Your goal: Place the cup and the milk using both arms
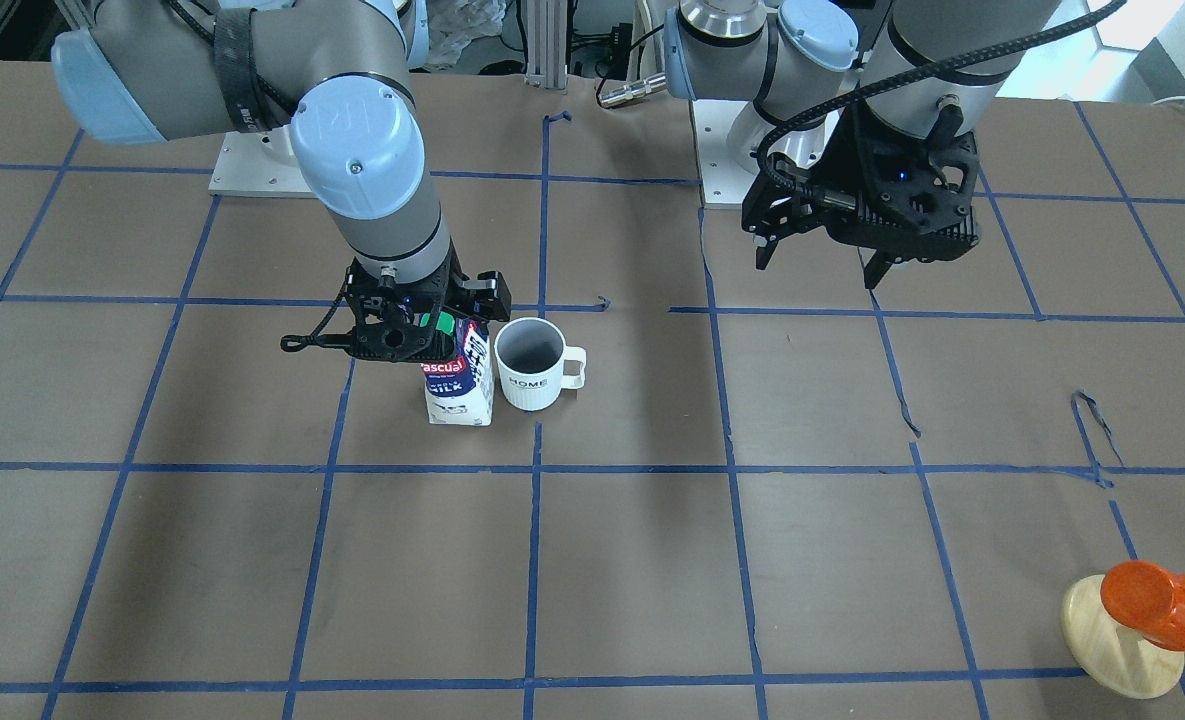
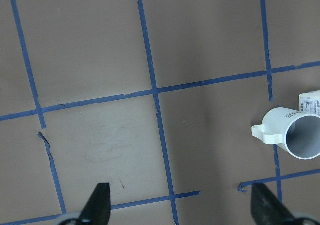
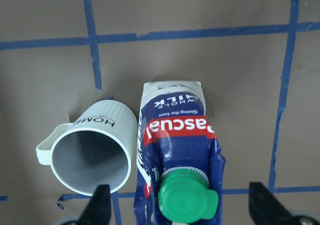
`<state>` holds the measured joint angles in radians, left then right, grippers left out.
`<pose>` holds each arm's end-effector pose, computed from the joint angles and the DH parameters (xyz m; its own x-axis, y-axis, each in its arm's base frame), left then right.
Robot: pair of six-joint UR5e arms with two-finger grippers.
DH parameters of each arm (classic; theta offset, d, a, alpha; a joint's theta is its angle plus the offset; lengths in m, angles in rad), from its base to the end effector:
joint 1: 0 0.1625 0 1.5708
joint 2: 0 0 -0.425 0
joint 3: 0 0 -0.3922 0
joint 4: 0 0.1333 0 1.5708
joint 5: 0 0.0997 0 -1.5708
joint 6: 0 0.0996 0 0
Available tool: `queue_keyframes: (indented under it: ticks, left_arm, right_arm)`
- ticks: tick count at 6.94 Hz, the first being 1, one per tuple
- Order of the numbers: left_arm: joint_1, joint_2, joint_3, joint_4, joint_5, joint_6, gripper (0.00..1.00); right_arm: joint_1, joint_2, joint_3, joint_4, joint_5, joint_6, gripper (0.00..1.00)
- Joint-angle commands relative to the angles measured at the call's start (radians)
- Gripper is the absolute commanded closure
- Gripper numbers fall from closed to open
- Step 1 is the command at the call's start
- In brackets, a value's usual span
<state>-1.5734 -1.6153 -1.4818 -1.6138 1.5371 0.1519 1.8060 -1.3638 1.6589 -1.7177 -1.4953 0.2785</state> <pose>-0.1380 -0.5102 0.5051 -0.9875 0.1539 0.0331 0.1538 0.9881 -0.0066 0.2643 -0.4987 0.3514 -0.9982 0.0514 -0.0311 0.0457 0.9857 0.1625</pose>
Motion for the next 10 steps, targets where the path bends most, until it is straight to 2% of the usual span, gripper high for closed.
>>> queue_keyframes:
  ticks: [1, 2, 3, 4, 5, 7, 10]
  left_arm:
    - [0.001, 0.000, 0.000, 0.000, 0.000, 0.000, 0.00]
    - [0.001, 0.000, 0.000, 0.000, 0.000, 0.000, 0.00]
    - [0.001, 0.000, 0.000, 0.000, 0.000, 0.000, 0.00]
    - [0.001, 0.000, -0.002, 0.000, 0.000, 0.000, 0.00]
    - [0.001, 0.000, -0.002, 0.000, 0.000, 0.000, 0.00]
    - [0.001, 0.000, -0.002, 0.000, 0.000, 0.000, 0.00]
    - [0.001, -0.002, -0.002, 0.000, 0.000, 0.000, 0.00]
  right_arm:
    - [-0.037, -0.024, -0.081, 0.001, -0.016, -0.010, 0.00]
    - [-0.087, -0.044, -0.118, 0.015, -0.023, -0.013, 0.00]
    - [-0.147, -0.073, -0.125, 0.067, -0.080, -0.012, 0.00]
    - [-0.175, -0.089, -0.129, 0.093, -0.082, -0.013, 0.00]
    - [-0.192, -0.101, -0.131, 0.114, -0.086, -0.016, 0.00]
    - [-0.220, -0.150, -0.133, 0.105, -0.108, -0.187, 0.00]
    - [-0.224, -0.182, -0.126, 0.121, -0.097, -0.191, 0.00]
